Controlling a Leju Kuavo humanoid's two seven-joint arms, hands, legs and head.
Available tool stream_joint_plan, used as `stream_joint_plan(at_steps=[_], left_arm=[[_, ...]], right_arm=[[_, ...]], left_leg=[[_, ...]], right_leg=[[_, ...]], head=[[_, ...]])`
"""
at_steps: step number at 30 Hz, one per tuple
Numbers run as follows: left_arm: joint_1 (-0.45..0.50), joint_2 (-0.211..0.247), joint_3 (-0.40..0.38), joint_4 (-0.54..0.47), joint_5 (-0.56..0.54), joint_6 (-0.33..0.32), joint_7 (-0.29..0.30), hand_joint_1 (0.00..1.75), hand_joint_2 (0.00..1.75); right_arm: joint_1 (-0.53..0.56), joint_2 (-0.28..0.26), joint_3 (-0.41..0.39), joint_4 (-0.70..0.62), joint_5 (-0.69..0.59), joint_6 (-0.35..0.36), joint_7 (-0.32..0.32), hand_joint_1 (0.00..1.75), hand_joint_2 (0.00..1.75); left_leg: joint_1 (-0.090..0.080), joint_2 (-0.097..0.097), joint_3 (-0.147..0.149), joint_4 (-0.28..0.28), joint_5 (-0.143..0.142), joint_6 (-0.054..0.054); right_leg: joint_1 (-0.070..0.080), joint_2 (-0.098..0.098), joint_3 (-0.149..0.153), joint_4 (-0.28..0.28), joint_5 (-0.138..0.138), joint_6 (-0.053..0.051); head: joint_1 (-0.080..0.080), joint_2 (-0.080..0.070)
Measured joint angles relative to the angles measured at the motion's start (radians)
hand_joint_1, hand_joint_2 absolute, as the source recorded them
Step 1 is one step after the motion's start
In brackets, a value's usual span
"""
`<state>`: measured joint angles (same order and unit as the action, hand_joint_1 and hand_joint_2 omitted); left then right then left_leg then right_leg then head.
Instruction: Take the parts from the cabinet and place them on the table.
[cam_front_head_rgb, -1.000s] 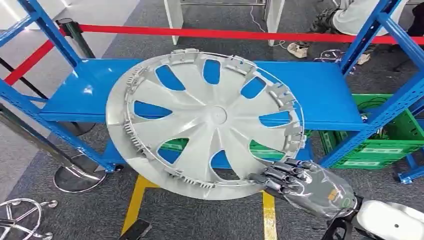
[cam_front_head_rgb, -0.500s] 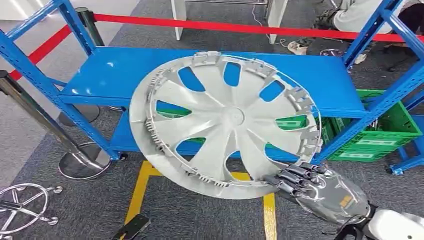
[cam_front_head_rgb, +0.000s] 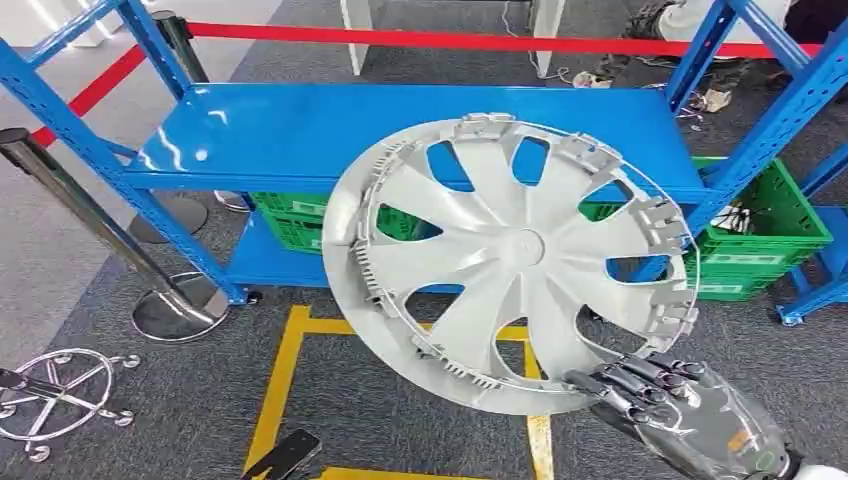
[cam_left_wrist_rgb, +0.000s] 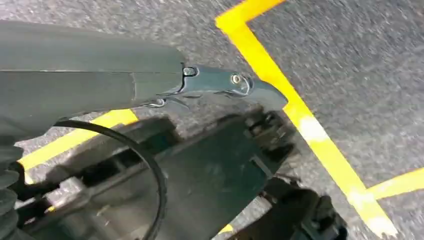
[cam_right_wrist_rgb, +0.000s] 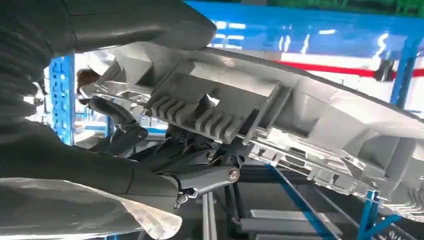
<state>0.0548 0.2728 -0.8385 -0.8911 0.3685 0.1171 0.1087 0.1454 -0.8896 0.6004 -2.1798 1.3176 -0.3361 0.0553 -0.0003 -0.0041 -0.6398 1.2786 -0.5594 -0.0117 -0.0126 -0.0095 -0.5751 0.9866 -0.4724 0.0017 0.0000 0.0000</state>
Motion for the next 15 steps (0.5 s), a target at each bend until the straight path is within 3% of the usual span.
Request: stream_joint_plan(at_steps=[1, 2, 3, 4, 7, 8, 9, 11, 12, 13, 14, 15], left_arm=[[-0.003, 0.0, 0.003, 0.0, -0.01, -0.006, 0.005, 0.0, 1.75], [-0.005, 0.0, 0.006, 0.0, -0.02, -0.012, 0.008, 0.0, 1.75], [-0.007, -0.001, 0.013, 0.0, -0.03, -0.014, 0.011, 0.0, 1.75], [-0.008, -0.002, 0.021, 0.0, -0.038, -0.017, 0.015, 0.0, 1.75], [-0.009, -0.008, 0.038, 0.0, -0.05, -0.029, 0.017, 0.0, 1.75], [-0.007, -0.013, 0.046, 0.0, -0.05, -0.037, 0.016, 0.0, 1.75], [-0.007, -0.014, 0.054, 0.0, -0.05, -0.039, 0.016, 0.0, 1.75], [-0.003, -0.017, 0.069, -0.003, -0.049, -0.043, 0.018, 0.0, 1.75], [0.002, -0.018, 0.076, -0.007, -0.046, -0.046, 0.024, 0.0, 1.75], [0.01, -0.018, 0.08, -0.015, -0.046, -0.048, 0.035, 0.0, 1.75], [0.017, -0.016, 0.087, -0.03, -0.05, -0.048, 0.055, 0.0, 1.75], [0.026, -0.013, 0.092, -0.042, -0.055, -0.048, 0.073, 0.0, 1.75]], right_arm=[[0.014, 0.0, -0.007, 0.0, 0.006, -0.003, 0.0, 1.75, 1.75], [0.028, 0.0, -0.014, -0.001, 0.012, -0.008, 0.0, 1.75, 1.75], [0.041, 0.0, -0.023, -0.003, 0.02, -0.015, -0.001, 1.75, 1.75], [0.047, 0.0, -0.03, -0.004, 0.021, -0.017, -0.005, 1.75, 1.75], [0.053, 0.0, -0.044, -0.009, 0.019, -0.016, -0.014, 1.75, 1.75], [0.054, -0.002, -0.048, -0.012, 0.017, -0.015, -0.019, 1.75, 1.75], [0.052, -0.002, -0.05, -0.013, 0.015, -0.014, -0.023, 1.75, 1.75], [0.047, -0.002, -0.053, -0.013, 0.011, -0.009, -0.031, 1.75, 1.75], [0.044, -0.002, -0.054, -0.014, 0.01, -0.007, -0.035, 1.75, 1.75], [0.04, -0.002, -0.053, -0.014, 0.008, -0.003, -0.039, 1.75, 1.75], [0.034, -0.001, -0.053, -0.014, 0.006, 0.001, -0.043, 1.75, 1.75], [0.025, -0.001, -0.051, -0.013, 0.004, 0.004, -0.047, 1.75, 1.75]], left_leg=[[0.0, 0.0, 0.052, -0.072, 0.036, 0.004], [-0.002, -0.001, 0.112, -0.159, 0.051, 0.011], [-0.004, -0.002, 0.163, -0.246, 0.023, 0.019], [-0.007, -0.003, 0.192, -0.304, 0.01, 0.022], [-0.014, -0.002, 0.175, -0.31, 0.025, 0.033], [-0.004, 0.003, 0.172, -0.324, 0.04, 0.042], [-0.007, 0.006, 0.16, -0.323, 0.051, 0.051], [-0.009, 0.007, 0.134, -0.317, 0.067, 0.058], [-0.01, 0.009, 0.119, -0.313, 0.075, 0.058], [-0.011, 0.01, 0.105, -0.307, 0.082, 0.058], [-0.011, 0.011, 0.09, -0.301, 0.089, 0.057], [-0.011, 0.012, 0.073, -0.292, 0.094, 0.055]], right_leg=[[0.0, 0.0, -0.015, 0.007, 0.007, 0.003], [0.001, 0.001, -0.024, 0.011, 0.012, 0.005], [0.002, 0.0, -0.033, 0.014, 0.018, 0.01], [0.004, 0.0, -0.038, 0.018, 0.028, 0.016], [-0.003, 0.001, -0.052, 0.008, 0.06, 0.042], [-0.007, 0.006, -0.064, 0.011, 0.046, 0.047], [-0.006, 0.008, -0.076, 0.035, -0.002, 0.052], [-0.007, 0.007, -0.111, 0.17, -0.119, 0.059], [-0.007, 0.007, -0.127, 0.25, -0.156, 0.062], [-0.007, 0.008, -0.132, 0.304, -0.162, 0.064], [-0.007, 0.007, -0.121, 0.32, -0.138, 0.065], [-0.007, 0.007, -0.089, 0.293, -0.094, 0.065]], head=[[0.0, 0.0], [0.0, 0.0], [0.0, 0.0], [0.003, 0.0], [0.001, 0.0], [0.001, 0.0], [0.004, 0.0], [0.009, 0.0], [0.007, 0.0], [0.009, 0.0], [0.008, 0.0], [0.008, 0.0]])
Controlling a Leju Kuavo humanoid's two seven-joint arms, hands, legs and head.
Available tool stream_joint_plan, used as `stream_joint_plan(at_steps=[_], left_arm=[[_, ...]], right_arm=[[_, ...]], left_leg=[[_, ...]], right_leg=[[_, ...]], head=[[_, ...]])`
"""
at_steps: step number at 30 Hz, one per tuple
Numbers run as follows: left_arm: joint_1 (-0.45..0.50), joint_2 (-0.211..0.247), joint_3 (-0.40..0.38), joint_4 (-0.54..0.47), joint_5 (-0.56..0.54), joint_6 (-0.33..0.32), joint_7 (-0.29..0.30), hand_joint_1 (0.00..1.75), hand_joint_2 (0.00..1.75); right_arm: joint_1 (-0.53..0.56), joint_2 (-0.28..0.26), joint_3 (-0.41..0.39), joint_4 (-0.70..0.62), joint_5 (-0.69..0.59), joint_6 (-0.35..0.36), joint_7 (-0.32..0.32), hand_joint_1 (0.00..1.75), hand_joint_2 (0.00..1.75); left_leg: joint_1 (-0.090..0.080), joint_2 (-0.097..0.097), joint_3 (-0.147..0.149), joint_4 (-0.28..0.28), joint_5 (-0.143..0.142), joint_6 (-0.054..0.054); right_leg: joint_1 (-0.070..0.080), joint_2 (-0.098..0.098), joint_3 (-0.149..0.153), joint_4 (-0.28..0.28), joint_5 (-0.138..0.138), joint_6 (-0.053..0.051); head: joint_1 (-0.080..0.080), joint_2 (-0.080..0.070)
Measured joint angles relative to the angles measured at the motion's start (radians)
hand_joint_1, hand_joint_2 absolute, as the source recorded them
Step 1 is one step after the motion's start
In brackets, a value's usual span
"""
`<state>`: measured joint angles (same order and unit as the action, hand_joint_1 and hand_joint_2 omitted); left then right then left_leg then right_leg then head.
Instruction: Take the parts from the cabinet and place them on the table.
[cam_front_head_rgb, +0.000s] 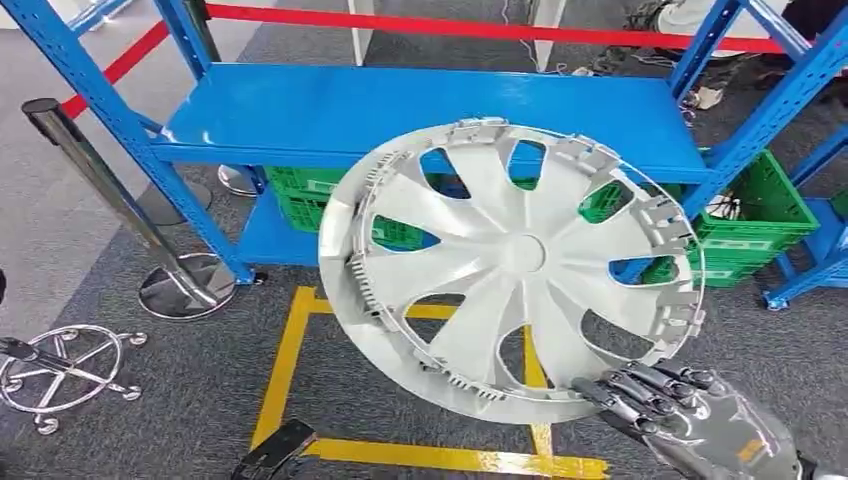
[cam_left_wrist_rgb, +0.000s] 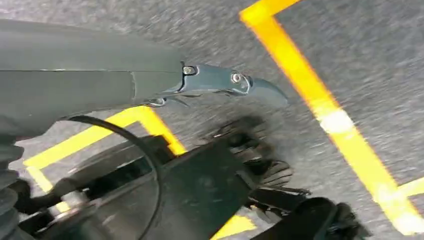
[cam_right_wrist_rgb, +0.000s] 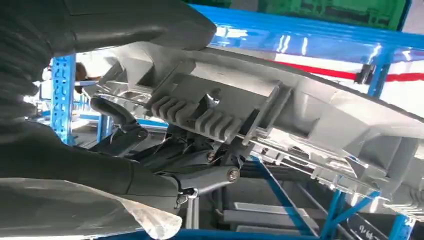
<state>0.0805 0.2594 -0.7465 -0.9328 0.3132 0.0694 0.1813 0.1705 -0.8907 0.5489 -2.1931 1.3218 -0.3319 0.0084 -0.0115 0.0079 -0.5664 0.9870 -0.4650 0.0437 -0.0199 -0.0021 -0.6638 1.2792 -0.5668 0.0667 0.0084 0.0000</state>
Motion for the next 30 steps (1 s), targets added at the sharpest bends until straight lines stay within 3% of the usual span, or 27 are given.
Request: stream_joint_plan(at_steps=[1, 2, 3, 4, 7, 8, 9, 10, 11, 12, 13, 14, 15, 17, 18, 19, 20, 22, 23, 24, 25, 27, 28, 29, 30], left_arm=[[0.009, 0.005, 0.002, -0.015, -0.002, 0.0, 0.01, 0.0, 1.75], [0.016, 0.009, 0.004, -0.028, -0.002, 0.0, 0.018, 0.0, 1.75], [0.023, 0.014, 0.005, -0.043, -0.002, 0.0, 0.024, 0.0, 1.75], [0.026, 0.02, 0.006, -0.06, -0.001, 0.0, 0.025, 0.0, 1.75], [0.053, 0.052, 0.007, -0.113, 0.021, -0.008, 0.035, 0.0, 1.75], [0.063, 0.064, 0.002, -0.136, 0.019, 0.0, 0.042, 0.0, 1.75], [0.077, 0.074, -0.006, -0.163, 0.016, 0.015, 0.047, 0.0, 1.75], [0.09, 0.089, -0.011, -0.188, 0.019, 0.031, 0.053, 0.0, 1.75], [0.102, 0.111, -0.023, -0.217, 0.032, 0.053, 0.056, 0.0, 1.75], [0.111, 0.121, -0.034, -0.239, 0.045, 0.074, 0.056, 0.0, 1.75], [0.118, 0.135, -0.048, -0.26, 0.056, 0.094, 0.055, 0.0, 1.75], [0.122, 0.148, -0.064, -0.278, 0.07, 0.113, 0.052, 0.0, 1.75], [0.123, 0.161, -0.08, -0.292, 0.085, 0.128, 0.05, 0.0, 1.75], [0.125, 0.181, -0.109, -0.313, 0.106, 0.15, 0.045, 0.0, 1.75], [0.125, 0.19, -0.119, -0.322, 0.115, 0.158, 0.039, 0.0, 1.75], [0.125, 0.199, -0.126, -0.33, 0.125, 0.168, 0.033, 0.0, 1.75], [0.123, 0.206, -0.133, -0.336, 0.131, 0.173, 0.029, 0.0, 1.75], [0.123, 0.212, -0.149, -0.342, 0.137, 0.181, 0.025, 0.0, 1.75], [0.125, 0.216, -0.155, -0.346, 0.14, 0.181, 0.023, 0.0, 1.75], [0.122, 0.216, -0.161, -0.348, 0.14, 0.183, 0.021, 0.0, 1.75], [0.119, 0.218, -0.168, -0.35, 0.143, 0.186, 0.02, 0.0, 1.75], [0.117, 0.219, -0.178, -0.352, 0.143, 0.188, 0.019, 0.0, 1.75], [0.117, 0.219, -0.18, -0.353, 0.143, 0.188, 0.019, 0.0, 1.75], [0.116, 0.219, -0.182, -0.353, 0.144, 0.189, 0.019, 0.0, 1.75], [0.116, 0.219, -0.185, -0.353, 0.144, 0.189, 0.019, 0.0, 1.75]], right_arm=[[-0.008, 0.0, 0.0, 0.0, -0.002, 0.0, -0.002, 1.75, 1.75], [-0.015, 0.0, 0.001, 0.0, -0.002, 0.0, -0.003, 1.75, 1.75], [-0.024, 0.001, 0.001, 0.0, -0.002, 0.0, -0.003, 1.75, 1.75], [-0.029, 0.002, 0.003, -0.001, -0.003, -0.001, -0.005, 1.75, 1.75], [-0.036, 0.004, 0.008, 0.0, -0.003, -0.007, 0.0, 1.75, 1.75], [-0.036, 0.006, 0.009, 0.0, 0.001, -0.011, 0.004, 1.75, 1.75], [-0.039, 0.006, 0.009, 0.0, 0.005, -0.015, 0.008, 1.75, 1.75], [-0.039, 0.01, 0.009, 0.0, 0.007, -0.019, 0.011, 1.75, 1.75], [-0.037, 0.013, 0.01, 0.0, 0.008, -0.024, 0.013, 1.75, 1.75], [-0.037, 0.015, 0.01, 0.0, 0.011, -0.026, 0.015, 1.75, 1.75], [-0.037, 0.017, 0.01, 0.0, 0.014, -0.029, 0.016, 1.75, 1.75], [-0.037, 0.019, 0.012, 0.0, 0.015, -0.029, 0.017, 1.75, 1.75], [-0.037, 0.022, 0.014, 0.0, 0.015, -0.03, 0.017, 1.75, 1.75], [-0.037, 0.024, 0.018, 0.0, 0.014, -0.029, 0.017, 1.75, 1.75], [-0.036, 0.026, 0.018, 0.0, 0.013, -0.029, 0.017, 1.75, 1.75], [-0.035, 0.028, 0.018, 0.0, 0.012, -0.03, 0.017, 1.75, 1.75], [-0.033, 0.029, 0.018, 0.0, 0.011, -0.031, 0.017, 1.75, 1.75], [-0.035, 0.032, 0.019, 0.0, 0.01, -0.032, 0.017, 1.75, 1.75], [-0.035, 0.033, 0.019, 0.0, 0.01, -0.032, 0.017, 1.75, 1.75], [-0.034, 0.035, 0.02, 0.001, 0.01, -0.032, 0.017, 1.75, 1.75], [-0.036, 0.036, 0.022, 0.001, 0.01, -0.032, 0.017, 1.75, 1.75], [-0.036, 0.039, 0.027, 0.002, 0.011, -0.032, 0.016, 1.75, 1.75], [-0.037, 0.04, 0.029, 0.002, 0.011, -0.032, 0.016, 1.75, 1.75], [-0.037, 0.042, 0.032, 0.003, 0.011, -0.032, 0.016, 1.75, 1.75], [-0.037, 0.042, 0.033, 0.003, 0.011, -0.032, 0.016, 1.75, 1.75]], left_leg=[[0.001, 0.0, -0.015, 0.008, 0.004, -0.003], [0.001, 0.0, -0.027, 0.017, 0.008, -0.006], [0.0, -0.001, -0.037, 0.024, 0.012, -0.012], [-0.004, -0.001, -0.045, 0.034, 0.017, -0.016], [-0.003, -0.004, -0.058, 0.032, 0.045, -0.031], [-0.004, -0.008, -0.067, 0.036, 0.037, -0.037], [-0.002, -0.01, -0.076, 0.055, -0.005, -0.045], [0.001, -0.01, -0.087, 0.104, -0.065, -0.05], [0.003, -0.01, -0.102, 0.179, -0.129, -0.055], [0.005, -0.01, -0.115, 0.256, -0.171, -0.058], [0.006, -0.01, -0.121, 0.321, -0.189, -0.06], [0.006, -0.01, -0.112, 0.34, -0.175, -0.06], [0.006, -0.01, -0.086, 0.322, -0.14, -0.058], [0.005, -0.01, 0.011, 0.19, -0.07, -0.047], [0.002, -0.011, 0.074, 0.098, -0.07, -0.035], [0.0, -0.011, 0.121, 0.014, -0.097, -0.027], [-0.002, -0.01, 0.128, -0.01, -0.103, -0.03], [-0.009, -0.011, 0.114, -0.005, -0.083, -0.024], [-0.005, -0.009, 0.103, -0.015, -0.063, -0.016], [0.001, -0.002, 0.092, -0.021, -0.05, -0.01], [0.001, -0.002, 0.075, -0.02, -0.038, 0.001], [0.001, 0.0, 0.044, -0.019, -0.014, 0.002], [0.0, 0.0, 0.026, -0.017, 0.0, 0.001], [0.0, 0.001, 0.008, -0.014, 0.012, 0.0], [0.001, 0.001, -0.012, -0.009, 0.024, -0.002]], right_leg=[[0.0, 0.0, 0.05, -0.064, 0.039, -0.001], [-0.001, 0.0, 0.114, -0.155, 0.058, -0.003], [-0.001, 0.001, 0.158, -0.235, 0.022, -0.004], [0.004, 0.005, 0.198, -0.287, 0.011, -0.011], [0.008, 0.003, 0.186, -0.289, 0.014, -0.028], [-0.004, -0.002, 0.163, -0.295, 0.024, -0.038], [-0.002, -0.002, 0.166, -0.292, 0.031, -0.05], [-0.001, -0.003, 0.154, -0.29, 0.04, -0.063], [0.0, -0.004, 0.142, -0.288, 0.049, -0.066], [0.001, -0.004, 0.13, -0.284, 0.056, -0.067], [0.001, -0.005, 0.115, -0.278, 0.064, -0.067], [0.002, -0.006, 0.1, -0.272, 0.07, -0.068], [0.003, -0.006, 0.084, -0.264, 0.076, -0.068], [0.006, -0.005, 0.057, -0.254, 0.089, -0.067], [0.006, -0.005, 0.051, -0.252, 0.098, -0.065], [0.013, -0.004, 0.044, -0.25, 0.105, -0.06], [0.009, -0.006, 0.041, -0.252, 0.119, -0.053], [0.002, -0.007, 0.036, -0.264, 0.141, -0.038], [0.006, -0.006, 0.031, -0.268, 0.148, -0.029], [0.003, -0.002, 0.022, -0.257, 0.112, -0.027], [0.003, -0.001, 0.009, -0.219, 0.047, -0.025], [0.0, -0.001, -0.024, -0.081, -0.067, -0.018], [0.0, -0.001, -0.033, -0.008, -0.09, -0.015], [0.0, -0.001, -0.031, 0.035, -0.076, -0.013], [-0.001, -0.001, -0.011, 0.041, -0.033, -0.01]], head=[[0.0, 0.0], [0.0, 0.0], [0.0, 0.0], [-0.002, 0.0], [-0.002, 0.0], [0.001, 0.0], [-0.003, 0.0], [-0.005, 0.0], [-0.005, 0.0], [-0.005, 0.0], [-0.005, 0.0], [-0.005, 0.0], [-0.005, 0.0], [-0.006, 0.0], [-0.005, 0.0], [-0.005, 0.0], [-0.002, 0.0], [-0.006, 0.0], [-0.006, 0.0], [-0.008, 0.0], [-0.003, 0.0], [-0.001, 0.0], [0.001, 0.0], [0.0, 0.0], [0.002, 0.0]])
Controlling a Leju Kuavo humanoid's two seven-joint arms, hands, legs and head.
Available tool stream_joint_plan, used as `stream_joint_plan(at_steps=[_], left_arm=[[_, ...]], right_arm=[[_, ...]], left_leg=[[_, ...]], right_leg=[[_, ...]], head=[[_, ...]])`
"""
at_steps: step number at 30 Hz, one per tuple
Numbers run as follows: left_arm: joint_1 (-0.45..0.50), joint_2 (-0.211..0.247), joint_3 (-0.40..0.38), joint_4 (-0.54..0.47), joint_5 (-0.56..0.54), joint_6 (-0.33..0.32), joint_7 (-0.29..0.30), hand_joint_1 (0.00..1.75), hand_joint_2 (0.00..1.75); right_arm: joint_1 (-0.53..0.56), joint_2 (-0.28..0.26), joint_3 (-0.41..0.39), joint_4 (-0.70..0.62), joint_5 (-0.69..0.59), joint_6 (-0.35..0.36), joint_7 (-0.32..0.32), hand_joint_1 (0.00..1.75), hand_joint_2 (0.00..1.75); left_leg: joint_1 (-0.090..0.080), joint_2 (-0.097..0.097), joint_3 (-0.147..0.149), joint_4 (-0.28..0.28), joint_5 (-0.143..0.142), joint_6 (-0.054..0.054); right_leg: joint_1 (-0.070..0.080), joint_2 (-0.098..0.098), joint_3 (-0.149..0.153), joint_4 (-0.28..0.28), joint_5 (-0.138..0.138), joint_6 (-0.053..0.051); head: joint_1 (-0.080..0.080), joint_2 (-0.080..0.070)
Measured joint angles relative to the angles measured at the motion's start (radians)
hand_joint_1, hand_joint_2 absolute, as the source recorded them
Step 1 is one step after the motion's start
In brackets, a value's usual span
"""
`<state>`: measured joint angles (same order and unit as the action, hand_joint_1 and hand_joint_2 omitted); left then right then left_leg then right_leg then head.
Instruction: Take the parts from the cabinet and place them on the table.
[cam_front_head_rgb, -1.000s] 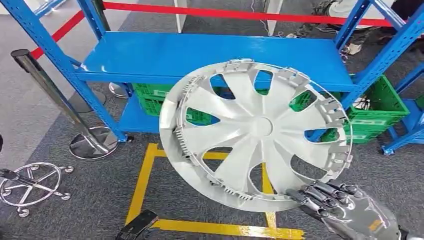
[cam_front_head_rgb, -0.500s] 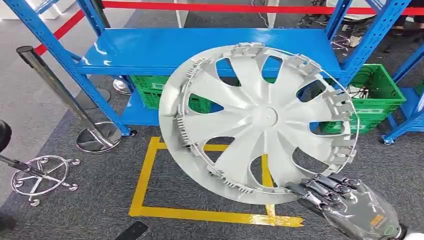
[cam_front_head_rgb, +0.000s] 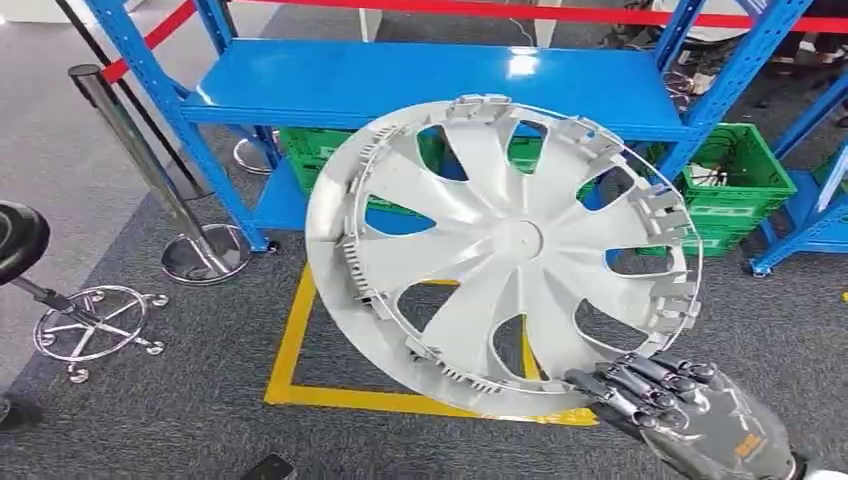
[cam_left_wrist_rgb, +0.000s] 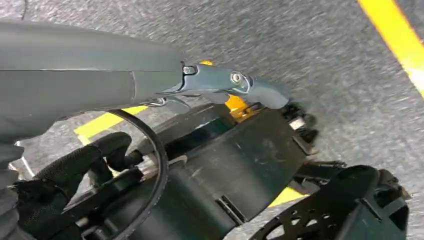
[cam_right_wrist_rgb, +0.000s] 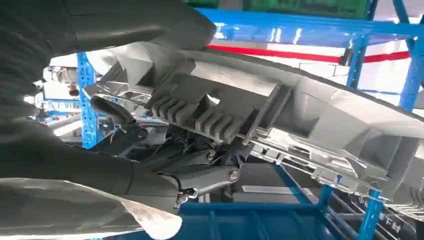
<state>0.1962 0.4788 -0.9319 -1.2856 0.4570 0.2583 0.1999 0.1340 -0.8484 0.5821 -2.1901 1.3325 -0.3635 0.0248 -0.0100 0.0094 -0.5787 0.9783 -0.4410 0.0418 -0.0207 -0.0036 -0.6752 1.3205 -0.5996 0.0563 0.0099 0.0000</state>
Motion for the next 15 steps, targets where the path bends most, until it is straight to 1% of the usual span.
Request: stream_joint_plan(at_steps=[1, 2, 3, 4, 5, 6, 7, 8, 9, 10, 11, 12, 13, 14, 15], left_arm=[[-0.002, 0.0, -0.004, 0.0, 0.0, 0.0, 0.0, 0.0, 1.75], [-0.004, 0.0, -0.008, 0.0, 0.0, 0.001, 0.0, 0.0, 1.75], [-0.005, 0.001, -0.01, 0.0, 0.0, 0.004, 0.0, 0.0, 1.75], [-0.007, 0.004, -0.01, -0.001, 0.0, 0.01, -0.002, 0.0, 1.75], [-0.007, 0.003, -0.013, -0.004, 0.0, 0.011, -0.002, 0.0, 1.75], [-0.009, 0.005, -0.016, -0.005, 0.0, 0.013, -0.003, 0.0, 1.75], [-0.01, 0.007, -0.018, -0.005, 0.0, 0.013, -0.003, 0.0, 1.75], [-0.01, 0.008, -0.02, -0.005, 0.0, 0.014, -0.003, 0.0, 1.75], [-0.012, 0.01, -0.025, -0.005, 0.0, 0.014, -0.003, 0.0, 1.75], [-0.012, 0.011, -0.03, -0.005, 0.001, 0.014, -0.003, 0.0, 1.75], [-0.01, 0.011, -0.035, -0.005, 0.001, 0.014, -0.003, 0.0, 1.75], [-0.01, 0.01, -0.038, -0.005, 0.001, 0.016, -0.004, 0.0, 1.75], [-0.013, 0.01, -0.039, -0.005, 0.001, 0.018, -0.006, 0.0, 1.75], [-0.016, 0.009, -0.039, -0.005, 0.001, 0.02, -0.008, 0.0, 1.75], [-0.017, 0.009, -0.041, -0.005, 0.001, 0.025, -0.011, 0.0, 1.75]], right_arm=[[0.0, 0.001, 0.0, 0.0, 0.0, 0.0, 0.0, 1.75, 1.75], [-0.001, 0.001, 0.0, 0.0, 0.0, 0.0, 0.0, 1.75, 1.75], [-0.003, 0.002, 0.0, 0.0, 0.0, 0.0, 0.0, 1.75, 1.75], [-0.008, 0.004, 0.0, 0.0, 0.0, 0.0, 0.001, 1.75, 1.75], [-0.01, 0.005, -0.001, 0.0, -0.001, 0.0, 0.001, 1.75, 1.75], [-0.009, 0.01, 0.0, 0.001, -0.002, 0.001, 0.0, 1.75, 1.75], [-0.012, 0.01, 0.001, 0.001, -0.002, 0.003, 0.0, 1.75, 1.75], [-0.013, 0.014, 0.002, 0.003, -0.002, 0.004, 0.0, 1.75, 1.75], [-0.018, 0.018, 0.003, 0.004, -0.003, 0.006, -0.001, 1.75, 1.75], [-0.023, 0.021, 0.005, 0.005, -0.003, 0.01, -0.003, 1.75, 1.75], [-0.027, 0.024, 0.006, 0.005, -0.003, 0.012, -0.003, 1.75, 1.75], [-0.028, 0.027, 0.007, 0.006, -0.003, 0.014, -0.003, 1.75, 1.75], [-0.03, 0.031, 0.008, 0.008, -0.003, 0.017, -0.005, 1.75, 1.75], [-0.034, 0.034, 0.011, 0.008, -0.003, 0.021, -0.005, 1.75, 1.75], [-0.041, 0.038, 0.014, 0.009, -0.003, 0.026, -0.006, 1.75, 1.75]], left_leg=[[0.002, 0.0, -0.021, 0.007, 0.01, -0.004], [0.004, 0.0, -0.041, 0.015, 0.02, -0.009], [0.004, -0.001, -0.052, 0.026, 0.028, -0.015], [-0.002, -0.002, -0.062, 0.035, 0.034, -0.021], [-0.003, -0.002, -0.068, 0.04, 0.044, -0.025], [-0.003, -0.002, -0.071, 0.038, 0.062, -0.027], [-0.001, -0.002, -0.076, 0.033, 0.075, -0.03], [-0.001, -0.006, -0.08, 0.033, 0.083, -0.036], [0.004, -0.007, -0.089, 0.039, 0.06, -0.044], [0.005, -0.008, -0.097, 0.068, -0.004, -0.05], [0.006, -0.008, -0.103, 0.127, -0.076, -0.055], [0.007, -0.008, -0.112, 0.204, -0.141, -0.059], [0.007, -0.008, -0.119, 0.282, -0.18, -0.06], [0.007, -0.008, -0.117, 0.335, -0.181, -0.06], [0.007, -0.008, -0.102, 0.348, -0.147, -0.057]], right_leg=[[-0.002, 0.0, 0.036, -0.03, 0.051, 0.002], [-0.003, 0.0, 0.091, -0.095, 0.086, 0.003], [-0.006, 0.0, 0.161, -0.186, 0.079, 0.005], [-0.007, 0.001, 0.244, -0.293, 0.032, 0.007], [-0.003, 0.007, 0.284, -0.366, 0.003, -0.006], [-0.001, 0.004, 0.257, -0.352, 0.009, -0.015], [0.002, 0.004, 0.249, -0.348, 0.015, -0.019], [0.0, 0.001, 0.236, -0.347, 0.024, -0.029], [-0.004, -0.005, 0.222, -0.345, 0.036, -0.041], [-0.002, -0.005, 0.208, -0.343, 0.046, -0.049], [-0.001, -0.006, 0.194, -0.342, 0.059, -0.055], [0.001, -0.006, 0.178, -0.341, 0.074, -0.058], [0.003, -0.006, 0.169, -0.337, 0.088, -0.058], [0.005, -0.007, 0.145, -0.332, 0.101, -0.059], [0.007, -0.007, 0.12, -0.324, 0.115, -0.059]], head=[[0.0, 0.0], [-0.001, 0.0], [0.0, 0.0], [0.002, 0.0], [0.0, 0.0], [0.002, 0.0], [0.002, 0.0], [0.003, 0.0], [0.002, 0.0], [0.0, 0.0], [-0.002, 0.0], [-0.002, 0.0], [-0.002, 0.0], [-0.002, 0.0], [-0.003, 0.0]])
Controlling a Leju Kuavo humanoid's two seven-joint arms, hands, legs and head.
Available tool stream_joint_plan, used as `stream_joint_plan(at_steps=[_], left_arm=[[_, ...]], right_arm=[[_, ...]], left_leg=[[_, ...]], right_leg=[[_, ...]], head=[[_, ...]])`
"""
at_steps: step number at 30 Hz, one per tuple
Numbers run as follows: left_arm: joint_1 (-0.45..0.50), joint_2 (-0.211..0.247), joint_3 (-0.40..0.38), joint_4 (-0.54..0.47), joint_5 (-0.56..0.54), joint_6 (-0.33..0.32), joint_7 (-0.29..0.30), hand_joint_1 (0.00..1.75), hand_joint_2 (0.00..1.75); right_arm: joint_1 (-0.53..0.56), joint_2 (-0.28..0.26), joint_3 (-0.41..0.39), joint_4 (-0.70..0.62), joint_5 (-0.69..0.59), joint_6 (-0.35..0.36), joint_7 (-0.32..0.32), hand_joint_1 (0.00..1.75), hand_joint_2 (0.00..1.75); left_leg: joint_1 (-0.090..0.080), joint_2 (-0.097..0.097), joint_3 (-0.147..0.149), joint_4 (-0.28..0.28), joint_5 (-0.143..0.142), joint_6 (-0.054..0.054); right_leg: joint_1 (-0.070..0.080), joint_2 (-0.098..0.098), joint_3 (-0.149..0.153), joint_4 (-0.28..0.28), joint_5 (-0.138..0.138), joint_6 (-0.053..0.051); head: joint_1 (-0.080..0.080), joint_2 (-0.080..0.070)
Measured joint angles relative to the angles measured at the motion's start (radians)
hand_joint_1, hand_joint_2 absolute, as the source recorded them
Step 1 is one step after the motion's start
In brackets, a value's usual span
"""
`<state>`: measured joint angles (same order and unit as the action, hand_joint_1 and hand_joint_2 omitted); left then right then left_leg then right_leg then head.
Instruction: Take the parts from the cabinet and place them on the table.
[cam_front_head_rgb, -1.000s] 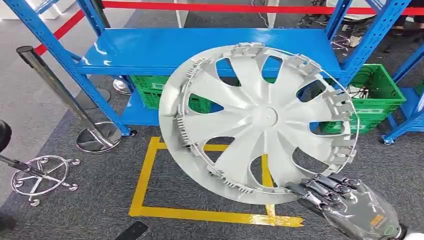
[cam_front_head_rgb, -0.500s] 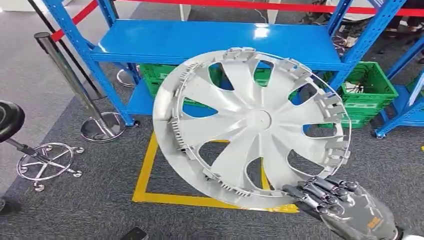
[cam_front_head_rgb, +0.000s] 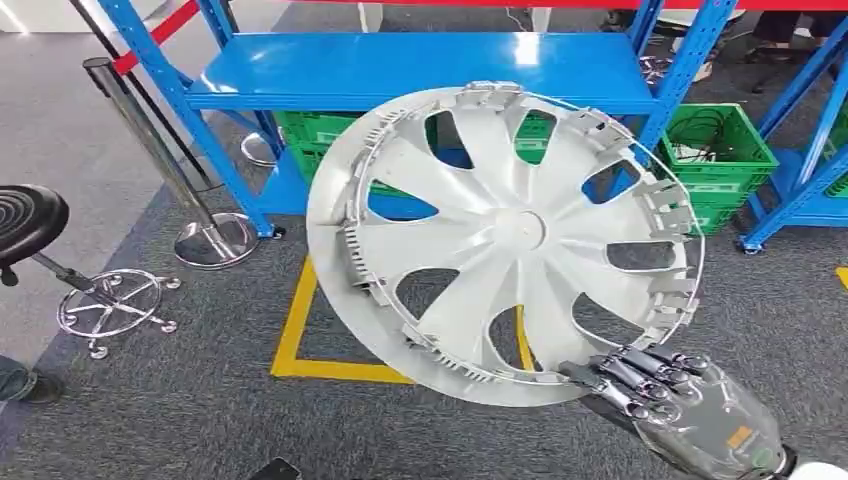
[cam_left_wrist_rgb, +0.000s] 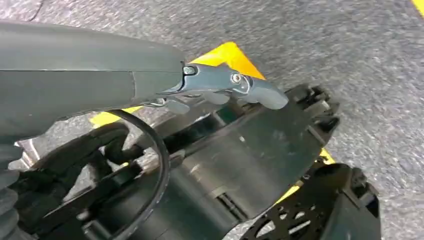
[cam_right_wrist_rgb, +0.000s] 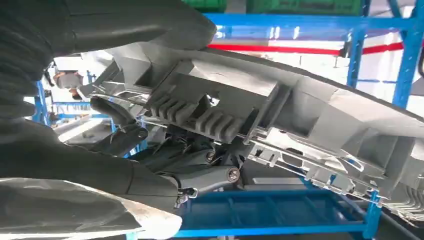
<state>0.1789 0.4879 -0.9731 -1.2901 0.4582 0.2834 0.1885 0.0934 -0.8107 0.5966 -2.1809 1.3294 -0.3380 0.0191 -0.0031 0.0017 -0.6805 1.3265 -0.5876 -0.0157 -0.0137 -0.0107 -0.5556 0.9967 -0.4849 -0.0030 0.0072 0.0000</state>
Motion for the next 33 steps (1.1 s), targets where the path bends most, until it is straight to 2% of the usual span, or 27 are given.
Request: stream_joint_plan(at_steps=[1, 2, 3, 4, 5, 6, 8, 9, 10, 11, 13, 14, 15, 16, 18, 19, 20, 23, 24, 25, 26, 28, 29, 30, 31, 32, 33], left_arm=[[-0.002, 0.0, -0.002, 0.0, 0.0, 0.003, -0.004, 0.0, 1.75], [-0.004, 0.001, -0.003, 0.0, 0.001, 0.005, -0.007, 0.0, 1.75], [-0.006, 0.001, -0.004, 0.0, 0.002, 0.005, -0.008, 0.0, 1.75], [-0.009, 0.004, -0.005, 0.0, 0.002, 0.006, -0.01, 0.0, 1.75], [-0.011, 0.004, -0.008, 0.0, 0.001, 0.006, -0.01, 0.0, 1.75], [-0.016, 0.005, -0.013, 0.0, 0.001, 0.006, -0.011, 0.0, 1.75], [-0.019, 0.005, -0.02, 0.0, 0.001, 0.007, -0.014, 0.0, 1.75], [-0.018, 0.005, -0.024, 0.0, 0.001, 0.007, -0.016, 0.0, 1.75], [-0.021, 0.004, -0.025, 0.0, 0.002, 0.007, -0.018, 0.0, 1.75], [-0.021, 0.004, -0.026, 0.0, 0.003, 0.007, -0.02, 0.0, 1.75], [-0.022, 0.0, -0.028, 0.002, 0.006, 0.007, -0.025, 0.0, 1.75], [-0.022, -0.002, -0.029, 0.002, 0.01, 0.01, -0.027, 0.0, 1.75], [-0.022, -0.002, -0.031, 0.005, 0.011, 0.01, -0.028, 0.0, 1.75], [-0.023, -0.004, -0.034, 0.006, 0.011, 0.01, -0.028, 0.0, 1.75], [-0.023, -0.006, -0.039, 0.008, 0.012, 0.011, -0.029, 0.0, 1.75], [-0.024, -0.006, -0.041, 0.008, 0.013, 0.012, -0.031, 0.0, 1.75], [-0.025, -0.006, -0.041, 0.009, 0.015, 0.014, -0.031, 0.0, 1.75], [-0.026, -0.005, -0.045, 0.009, 0.022, 0.021, -0.037, 0.0, 1.75], [-0.026, -0.002, -0.047, 0.009, 0.026, 0.023, -0.038, 0.0, 1.75], [-0.026, -0.002, -0.048, 0.009, 0.032, 0.024, -0.04, 0.0, 1.75], [-0.026, 0.0, -0.049, 0.009, 0.036, 0.025, -0.041, 0.0, 1.75], [-0.026, 0.001, -0.052, 0.009, 0.044, 0.031, -0.043, 0.0, 1.75], [-0.026, 0.001, -0.054, 0.009, 0.047, 0.036, -0.044, 0.0, 1.75], [-0.026, 0.001, -0.058, 0.009, 0.051, 0.038, -0.045, 0.0, 1.75], [-0.026, 0.002, -0.061, 0.009, 0.053, 0.039, -0.046, 0.0, 1.75], [-0.026, 0.002, -0.063, 0.009, 0.054, 0.04, -0.047, 0.0, 1.75], [-0.027, 0.003, -0.066, 0.009, 0.056, 0.04, -0.052, 0.0, 1.75]], right_arm=[[-0.005, 0.004, 0.004, 0.001, 0.0, 0.003, 0.0, 1.75, 1.75], [-0.007, 0.007, 0.007, 0.002, -0.001, 0.006, 0.0, 1.75, 1.75], [-0.008, 0.008, 0.009, 0.002, -0.001, 0.008, 0.0, 1.75, 1.75], [-0.009, 0.011, 0.011, 0.002, -0.001, 0.01, 0.0, 1.75, 1.75], [-0.013, 0.013, 0.012, 0.003, -0.001, 0.011, 0.0, 1.75, 1.75], [-0.019, 0.016, 0.014, 0.004, -0.001, 0.012, 0.001, 1.75, 1.75], [-0.026, 0.018, 0.018, 0.005, 0.0, 0.013, 0.002, 1.75, 1.75], [-0.026, 0.019, 0.019, 0.006, 0.0, 0.013, 0.001, 1.75, 1.75], [-0.029, 0.02, 0.019, 0.007, 0.0, 0.014, 0.001, 1.75, 1.75], [-0.034, 0.02, 0.021, 0.008, 0.0, 0.016, 0.001, 1.75, 1.75], [-0.038, 0.024, 0.026, 0.011, -0.002, 0.019, 0.002, 1.75, 1.75], [-0.038, 0.026, 0.032, 0.014, -0.002, 0.021, 0.002, 1.75, 1.75], [-0.039, 0.027, 0.035, 0.016, -0.003, 0.022, 0.002, 1.75, 1.75], [-0.04, 0.028, 0.036, 0.017, -0.004, 0.023, 0.003, 1.75, 1.75], [-0.045, 0.03, 0.036, 0.018, -0.005, 0.023, 0.003, 1.75, 1.75], [-0.05, 0.031, 0.037, 0.019, -0.005, 0.023, 0.003, 1.75, 1.75], [-0.053, 0.034, 0.038, 0.019, -0.005, 0.023, 0.003, 1.75, 1.75], [-0.057, 0.042, 0.042, 0.02, -0.005, 0.021, 0.012, 1.75, 1.75], [-0.058, 0.046, 0.043, 0.021, -0.007, 0.02, 0.016, 1.75, 1.75], [-0.059, 0.048, 0.042, 0.021, -0.007, 0.019, 0.018, 1.75, 1.75], [-0.059, 0.052, 0.043, 0.021, -0.007, 0.016, 0.02, 1.75, 1.75], [-0.059, 0.058, 0.043, 0.021, -0.007, 0.01, 0.025, 1.75, 1.75], [-0.059, 0.061, 0.043, 0.022, -0.007, 0.008, 0.026, 1.75, 1.75], [-0.058, 0.066, 0.044, 0.022, -0.008, 0.008, 0.028, 1.75, 1.75], [-0.059, 0.068, 0.044, 0.023, -0.009, 0.008, 0.029, 1.75, 1.75], [-0.059, 0.07, 0.044, 0.023, -0.01, 0.008, 0.029, 1.75, 1.75], [-0.059, 0.073, 0.044, 0.023, -0.01, 0.008, 0.029, 1.75, 1.75]], left_leg=[[0.0, 0.0, 0.031, -0.02, 0.042, 0.005], [-0.002, 0.0, 0.079, -0.077, 0.081, 0.013], [-0.005, -0.001, 0.143, -0.165, 0.09, 0.025], [-0.01, -0.001, 0.214, -0.268, 0.05, 0.041], [-0.01, -0.001, 0.263, -0.353, 0.024, 0.045], [-0.013, 0.0, 0.26, -0.362, 0.018, 0.039], [-0.019, 0.0, 0.25, -0.365, 0.034, 0.048], [-0.008, 0.003, 0.242, -0.377, 0.054, 0.053], [-0.01, 0.005, 0.229, -0.377, 0.063, 0.06], [-0.009, 0.007, 0.217, -0.374, 0.073, 0.064], [-0.01, 0.008, 0.19, -0.369, 0.09, 0.064], [-0.01, 0.008, 0.175, -0.365, 0.098, 0.062], [-0.01, 0.008, 0.163, -0.36, 0.105, 0.061], [-0.009, 0.008, 0.155, -0.356, 0.109, 0.059], [-0.008, 0.008, 0.142, -0.342, 0.112, 0.054], [-0.009, 0.008, 0.135, -0.335, 0.113, 0.05], [-0.016, 0.008, 0.125, -0.321, 0.114, 0.045], [-0.013, 0.008, 0.116, -0.323, 0.128, 0.028], [-0.013, 0.006, 0.112, -0.318, 0.123, 0.024], [-0.011, 0.002, 0.104, -0.297, 0.097, 0.014], [-0.008, 0.001, 0.084, -0.246, 0.056, 0.007], [-0.002, 0.001, 0.018, -0.077, -0.032, -0.002], [0.0, 0.001, -0.002, -0.02, -0.052, -0.004], [0.001, 0.001, -0.001, -0.01, -0.048, -0.005], [0.002, 0.001, 0.02, -0.04, -0.023, -0.005], [0.002, 0.001, 0.062, -0.115, 0.018, -0.002], [0.002, 0.001, 0.121, -0.221, 0.066, 0.004]], right_leg=[[0.002, 0.0, -0.023, 0.008, 0.01, 0.0], [0.005, 0.001, -0.043, 0.012, 0.018, 0.0], [0.008, 0.002, -0.058, 0.015, 0.029, 0.001], [0.008, 0.0, -0.065, 0.016, 0.038, 0.004], [0.012, 0.0, -0.068, 0.018, 0.047, 0.009], [0.009, -0.002, -0.071, 0.016, 0.058, 0.017], [0.003, -0.003, -0.073, 0.008, 0.077, 0.031], [0.002, -0.002, -0.081, 0.013, 0.074, 0.036], [0.002, 0.004, -0.102, 0.035, 0.039, 0.039], [0.002, 0.007, -0.122, 0.093, -0.01, 0.043], [0.001, 0.007, -0.174, 0.258, -0.097, 0.05], [0.001, 0.007, -0.184, 0.311, -0.119, 0.054], [0.0, 0.007, -0.167, 0.309, -0.116, 0.056], [-0.001, 0.007, -0.122, 0.26, -0.093, 0.057], [-0.005, 0.006, 0.008, 0.069, -0.03, 0.056], [-0.005, 0.006, 0.042, 0.002, -0.051, 0.055], [0.0, 0.009, 0.052, -0.007, -0.044, 0.045], [0.003, 0.008, 0.037, 0.004, -0.034, 0.026], [-0.003, 0.006, 0.035, -0.002, -0.026, 0.014], [-0.004, 0.005, 0.031, -0.002, -0.022, 0.007], [-0.004, 0.005, 0.026, -0.002, -0.018, 0.001], [-0.003, 0.004, 0.012, -0.001, -0.01, -0.003], [-0.003, 0.004, 0.007, -0.001, -0.006, -0.002], [-0.003, 0.004, 0.002, 0.0, -0.003, -0.002], [-0.003, 0.005, -0.001, 0.0, 0.0, -0.001], [-0.003, 0.006, -0.003, 0.001, 0.002, 0.002], [-0.003, 0.007, -0.003, 0.001, 0.004, 0.005]], head=[[0.0, 0.0], [-0.001, 0.0], [0.0, 0.0], [0.0, 0.0], [0.002, 0.0], [0.002, 0.0], [0.0, 0.0], [0.0, 0.0], [0.002, 0.0], [0.006, 0.0], [0.005, 0.0], [0.006, 0.0], [0.006, 0.0], [0.005, 0.0], [0.005, 0.0], [0.005, 0.0], [0.006, 0.0], [0.005, 0.0], [0.007, 0.0], [0.003, 0.0], [0.0, 0.0], [0.001, 0.0], [0.001, 0.0], [0.001, 0.0], [0.001, 0.0], [0.0, 0.0], [0.001, 0.0]])
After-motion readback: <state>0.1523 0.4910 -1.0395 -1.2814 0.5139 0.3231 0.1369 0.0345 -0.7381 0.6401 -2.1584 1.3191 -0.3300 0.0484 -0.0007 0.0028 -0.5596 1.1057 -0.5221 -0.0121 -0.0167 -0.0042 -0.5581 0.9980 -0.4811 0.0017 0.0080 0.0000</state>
